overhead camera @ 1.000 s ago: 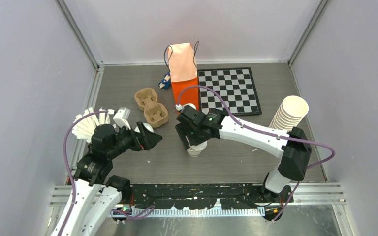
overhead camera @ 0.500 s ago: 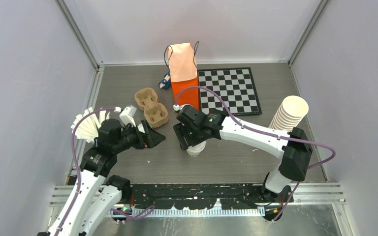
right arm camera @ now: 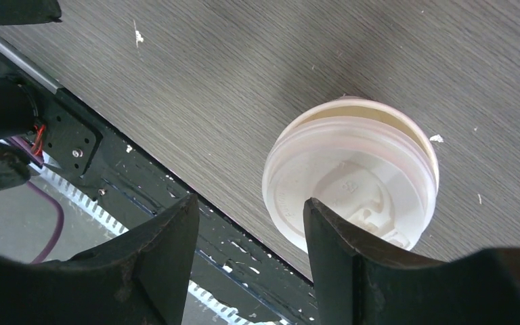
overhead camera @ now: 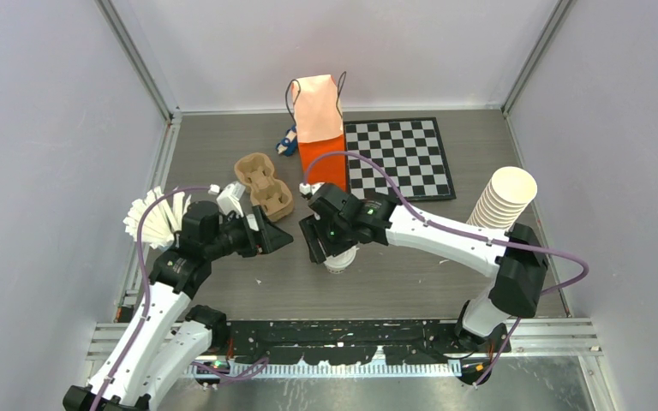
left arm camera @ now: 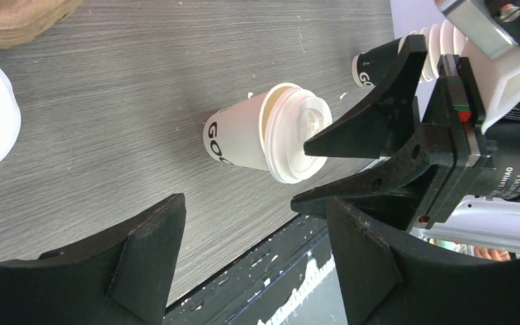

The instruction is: Pack the takeout coffee

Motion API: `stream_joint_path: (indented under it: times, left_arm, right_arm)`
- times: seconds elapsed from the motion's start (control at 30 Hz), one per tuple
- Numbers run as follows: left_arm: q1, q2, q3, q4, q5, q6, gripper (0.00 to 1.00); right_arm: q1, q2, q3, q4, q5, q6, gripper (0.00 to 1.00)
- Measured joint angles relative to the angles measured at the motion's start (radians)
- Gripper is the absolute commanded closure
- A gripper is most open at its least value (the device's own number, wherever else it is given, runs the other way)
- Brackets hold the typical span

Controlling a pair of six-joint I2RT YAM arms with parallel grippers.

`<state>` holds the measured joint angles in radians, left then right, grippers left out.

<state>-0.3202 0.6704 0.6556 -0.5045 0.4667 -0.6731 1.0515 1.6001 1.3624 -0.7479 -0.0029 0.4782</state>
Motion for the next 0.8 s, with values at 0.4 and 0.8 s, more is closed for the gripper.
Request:
stream_joint_path:
  times: [0.4, 0.8]
  left_arm:
    - [0.0, 0.016, -0.006, 0.06, 0.052, 0.005, 0.19]
    - [-0.076, 0.224, -0.043, 0.179, 0.091, 0.002, 0.19]
  right_arm:
    - [-0.039, -0.109, 0.0, -0.046, 0.027, -0.014, 0.34]
    - [-0.193, -0.167, -0.095, -0.057, -0.024, -0.058, 0.31]
